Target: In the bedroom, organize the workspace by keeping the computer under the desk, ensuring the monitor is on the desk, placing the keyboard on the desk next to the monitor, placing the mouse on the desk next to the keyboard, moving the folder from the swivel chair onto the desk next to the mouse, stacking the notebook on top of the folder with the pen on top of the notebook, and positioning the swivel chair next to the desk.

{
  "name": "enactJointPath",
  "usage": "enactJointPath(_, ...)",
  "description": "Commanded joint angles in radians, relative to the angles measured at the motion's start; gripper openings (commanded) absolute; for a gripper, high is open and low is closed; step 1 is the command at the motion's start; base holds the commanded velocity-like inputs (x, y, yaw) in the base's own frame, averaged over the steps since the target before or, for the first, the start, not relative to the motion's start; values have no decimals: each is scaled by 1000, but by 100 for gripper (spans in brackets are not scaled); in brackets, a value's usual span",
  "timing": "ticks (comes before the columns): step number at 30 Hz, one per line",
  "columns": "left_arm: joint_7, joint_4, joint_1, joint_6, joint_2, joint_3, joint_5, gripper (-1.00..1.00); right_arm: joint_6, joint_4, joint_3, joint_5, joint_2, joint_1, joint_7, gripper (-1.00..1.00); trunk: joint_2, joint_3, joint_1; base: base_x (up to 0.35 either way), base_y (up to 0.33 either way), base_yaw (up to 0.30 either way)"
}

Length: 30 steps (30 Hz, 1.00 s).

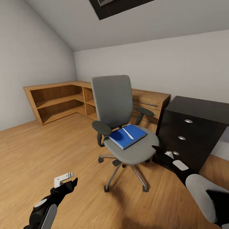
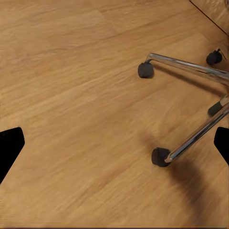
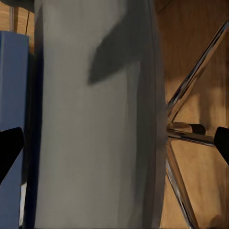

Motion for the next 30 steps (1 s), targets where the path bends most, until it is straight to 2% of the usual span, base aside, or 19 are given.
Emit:
enactJointPath(1, 7, -1, 0, 4, 0, 0, 11, 100, 6, 0, -8, 1, 0, -1, 2, 100, -1, -5, 0, 0, 0, 0)
enactJointPath(7, 7, -1, 0, 4, 0, 0, 11, 100, 6, 0, -8, 1, 1, -1, 2, 100, -2, -28, 3, 0, 0, 0)
enactJointPath(13, 5, -1, 0, 4, 0, -2, 11, 100, 5, 0, -8, 3, 1, -1, 1, 100, -2, -28, 3, 0, 0, 22)
enactJointPath(23, 3, -1, 0, 4, 3, -2, 10, 100, 4, 0, -8, 3, 2, -1, 1, 100, -2, -28, 3, 0, 0, 164)
enactJointPath(30, 3, -1, 0, 4, 3, -2, 9, 100, 5, 0, -8, 3, 2, -1, 4, 100, -2, -28, 3, 1, 0, 38)
